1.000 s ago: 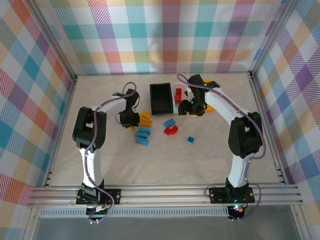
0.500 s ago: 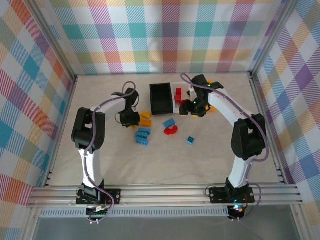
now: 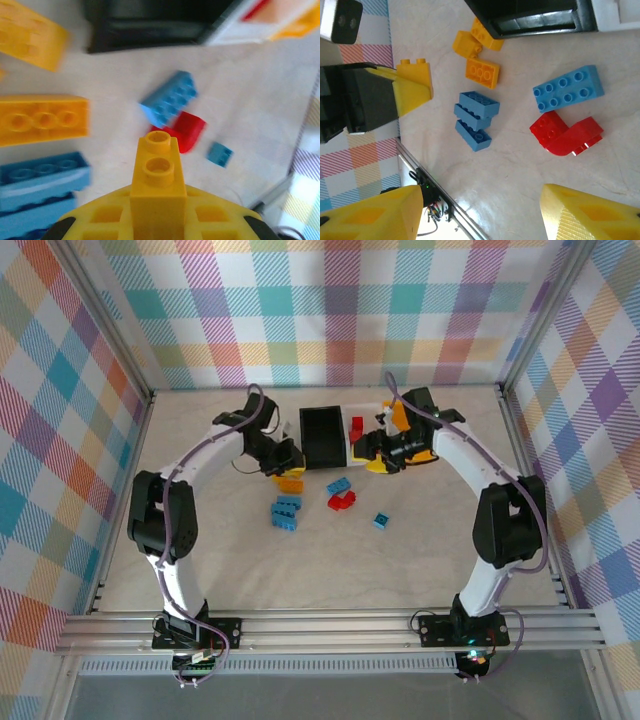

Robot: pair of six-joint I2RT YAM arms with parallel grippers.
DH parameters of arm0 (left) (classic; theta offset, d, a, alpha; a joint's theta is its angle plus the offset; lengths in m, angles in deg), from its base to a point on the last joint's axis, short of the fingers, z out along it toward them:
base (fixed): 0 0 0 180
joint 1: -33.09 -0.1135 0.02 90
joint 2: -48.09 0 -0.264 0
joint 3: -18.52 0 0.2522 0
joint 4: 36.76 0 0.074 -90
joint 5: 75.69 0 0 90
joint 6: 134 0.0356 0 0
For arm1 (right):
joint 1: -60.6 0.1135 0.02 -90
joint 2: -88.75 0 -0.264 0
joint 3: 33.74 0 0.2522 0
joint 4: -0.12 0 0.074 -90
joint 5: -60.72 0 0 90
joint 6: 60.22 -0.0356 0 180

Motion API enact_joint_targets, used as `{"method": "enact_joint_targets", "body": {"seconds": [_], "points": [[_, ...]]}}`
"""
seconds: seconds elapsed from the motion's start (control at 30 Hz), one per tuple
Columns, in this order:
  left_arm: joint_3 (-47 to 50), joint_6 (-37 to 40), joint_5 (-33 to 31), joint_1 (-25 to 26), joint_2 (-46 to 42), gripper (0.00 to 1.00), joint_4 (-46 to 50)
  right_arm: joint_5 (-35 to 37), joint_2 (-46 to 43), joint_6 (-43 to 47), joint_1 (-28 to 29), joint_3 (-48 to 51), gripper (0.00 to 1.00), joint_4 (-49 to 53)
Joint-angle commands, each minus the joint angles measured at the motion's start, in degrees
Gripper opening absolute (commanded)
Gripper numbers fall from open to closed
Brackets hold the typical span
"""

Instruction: Sort the legos into containers by color

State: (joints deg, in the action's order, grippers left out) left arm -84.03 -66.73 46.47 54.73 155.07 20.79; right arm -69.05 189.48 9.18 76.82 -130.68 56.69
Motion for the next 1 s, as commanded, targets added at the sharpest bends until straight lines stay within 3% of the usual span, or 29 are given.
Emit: {"method": "enact_joint_targets", "body": {"seconds": [0.0,0.23,0.4,0.53,0.77,0.97], "points": [[-4.4,3.38,6.85,5.8,2.62,0.01,3.08,0.03,-4.46,-1.94,-1.57,3.1,0.64,-0.58],[-20.11,0.2,4.63,10.94,13.58,0.01,1.48,14.46,-15.82,-10.09,-11.71,13.27,0.64,-0.6],[-43.07,-2.32,3.71,12.9,26.81,0.01,3.72,23.83,-13.5,-11.39,-16.38,10.05,0.64,4.79],[-53.89,-6.57,3.83,13.75,33.14,0.0,3.81,29.98,-6.72,-9.52,-18.56,4.99,0.64,2.74],[-47.63,-3.58,3.26,13.53,27.68,0.0,7.47,36.23,10.95,2.85,-18.35,-12.21,0.63,2.15],[-39.15,-2.31,2.56,12.74,20.94,0.0,8.65,37.39,19.87,5.64,-17.94,-20.09,0.6,0.75]]}}
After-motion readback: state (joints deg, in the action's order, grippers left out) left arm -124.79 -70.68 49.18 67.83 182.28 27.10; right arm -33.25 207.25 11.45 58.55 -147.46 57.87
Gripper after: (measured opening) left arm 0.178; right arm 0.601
